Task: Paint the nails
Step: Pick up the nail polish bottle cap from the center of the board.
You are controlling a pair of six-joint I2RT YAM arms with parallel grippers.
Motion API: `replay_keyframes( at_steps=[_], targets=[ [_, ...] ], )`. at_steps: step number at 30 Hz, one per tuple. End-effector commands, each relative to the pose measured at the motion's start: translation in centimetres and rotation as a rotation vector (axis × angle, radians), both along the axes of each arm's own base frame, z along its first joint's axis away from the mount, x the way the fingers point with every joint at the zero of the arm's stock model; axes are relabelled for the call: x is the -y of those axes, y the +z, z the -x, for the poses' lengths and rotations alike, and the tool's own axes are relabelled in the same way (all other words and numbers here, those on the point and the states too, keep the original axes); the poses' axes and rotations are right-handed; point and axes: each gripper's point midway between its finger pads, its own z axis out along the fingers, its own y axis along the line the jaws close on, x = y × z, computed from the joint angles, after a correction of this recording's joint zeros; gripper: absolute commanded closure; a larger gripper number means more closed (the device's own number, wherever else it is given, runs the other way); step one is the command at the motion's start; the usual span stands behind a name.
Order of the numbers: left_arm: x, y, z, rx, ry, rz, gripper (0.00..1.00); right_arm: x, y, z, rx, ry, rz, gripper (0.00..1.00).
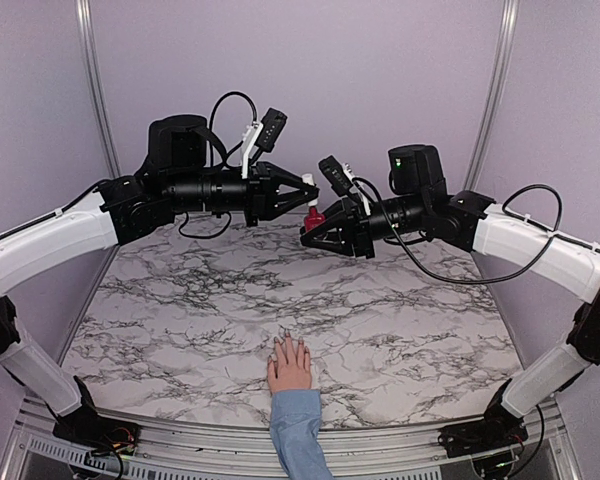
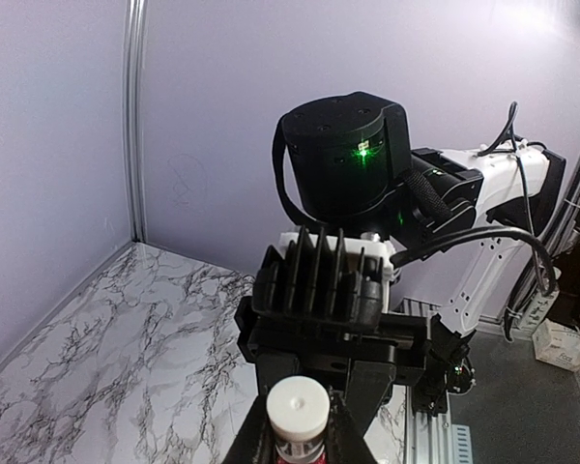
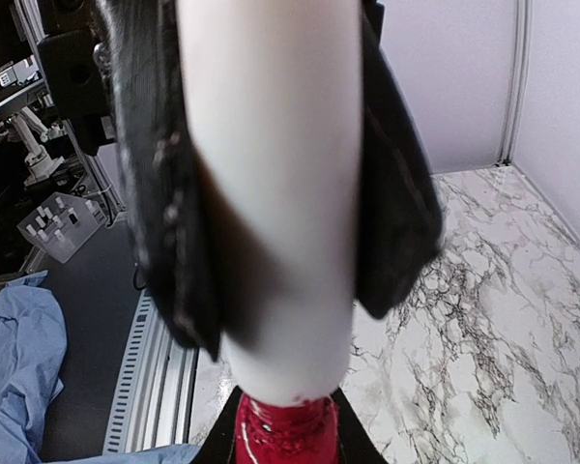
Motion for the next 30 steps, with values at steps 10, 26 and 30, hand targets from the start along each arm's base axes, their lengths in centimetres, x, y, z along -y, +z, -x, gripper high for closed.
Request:
replay_keyframes(
  at_steps=[10,26,30],
  targets=[
    [-0.9,0.0,0.1,0.033,0.031,-0.036,1.00,0.2,1.4,0.5,0.027,0.025,-0.039,1.00],
    [-1.2,1.5,0.0,0.035,0.046,0.004,1.00,0.2,0.2,-0.1,0.005,-0.010,-0.004,1.00],
    [-1.2,1.6,0.0,0.038,0.048,0.008,1.00,0.1,-0.2,-0.1,-0.001,-0.010,0.002,1.00]
  ],
)
